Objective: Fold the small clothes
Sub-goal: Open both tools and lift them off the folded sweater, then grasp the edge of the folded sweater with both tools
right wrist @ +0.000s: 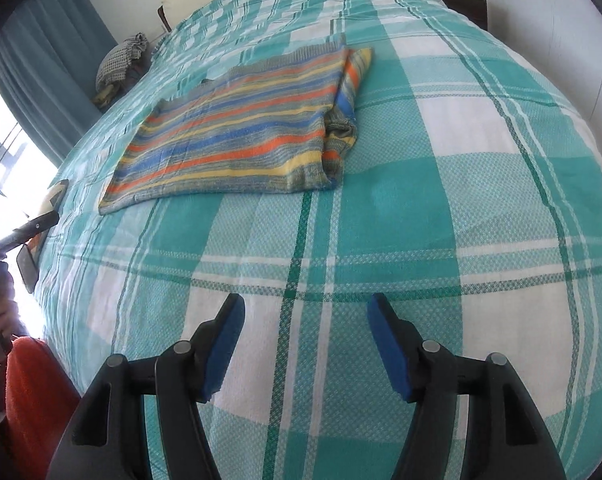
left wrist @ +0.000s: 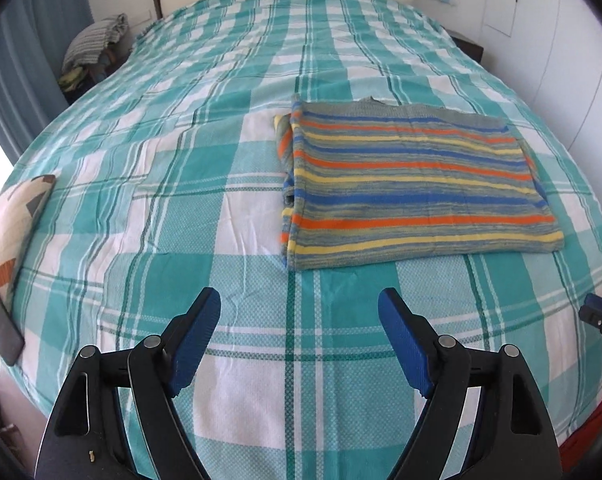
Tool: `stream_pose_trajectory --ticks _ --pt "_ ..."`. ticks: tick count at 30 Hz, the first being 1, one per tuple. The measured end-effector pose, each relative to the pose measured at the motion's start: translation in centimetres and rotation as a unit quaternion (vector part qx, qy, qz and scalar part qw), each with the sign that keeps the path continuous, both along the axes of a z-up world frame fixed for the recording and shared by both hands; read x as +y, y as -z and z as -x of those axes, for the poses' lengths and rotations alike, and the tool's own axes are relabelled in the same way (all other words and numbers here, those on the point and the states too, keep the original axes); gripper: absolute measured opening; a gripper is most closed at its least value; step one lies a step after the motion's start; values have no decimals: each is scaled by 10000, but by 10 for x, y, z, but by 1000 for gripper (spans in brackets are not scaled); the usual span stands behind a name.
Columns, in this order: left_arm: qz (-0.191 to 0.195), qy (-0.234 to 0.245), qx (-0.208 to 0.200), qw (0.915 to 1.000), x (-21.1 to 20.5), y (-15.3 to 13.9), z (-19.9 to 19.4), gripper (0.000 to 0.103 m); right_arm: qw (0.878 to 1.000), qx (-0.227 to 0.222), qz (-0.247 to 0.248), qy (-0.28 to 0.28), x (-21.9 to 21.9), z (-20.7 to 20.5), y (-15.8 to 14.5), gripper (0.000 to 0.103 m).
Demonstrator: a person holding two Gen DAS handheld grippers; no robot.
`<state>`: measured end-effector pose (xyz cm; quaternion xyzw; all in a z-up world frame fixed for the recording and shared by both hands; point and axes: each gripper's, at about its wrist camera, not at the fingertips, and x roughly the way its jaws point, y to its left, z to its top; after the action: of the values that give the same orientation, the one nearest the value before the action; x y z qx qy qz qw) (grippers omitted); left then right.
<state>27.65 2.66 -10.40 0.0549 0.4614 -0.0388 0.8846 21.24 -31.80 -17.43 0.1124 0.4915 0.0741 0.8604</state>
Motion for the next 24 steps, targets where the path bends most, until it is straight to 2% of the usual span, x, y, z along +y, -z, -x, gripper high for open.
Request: stream_pose_trajectory --ticks 7,13,17,21,24 --pt "-204 178 -108 9996 -17 -9 13 83 9998 -62 33 -187 14 11 -4 64" --pt "-299 335 -73 9990 -38 -3 12 83 9998 -32 6 -192 10 11 1 64" --pt "-161 792 42 9967 -73 11 10 83 9997 -67 -14 -231 0 -1 -1 64" --pt "-8 1707 -45 9853 -137 23 9 83 9992 -331 67 -209 -20 -37 -19 64" --pt "423 2501 -138 9672 -194 31 1 83 9985 -476 75 -258 -37 -83 -32 69"
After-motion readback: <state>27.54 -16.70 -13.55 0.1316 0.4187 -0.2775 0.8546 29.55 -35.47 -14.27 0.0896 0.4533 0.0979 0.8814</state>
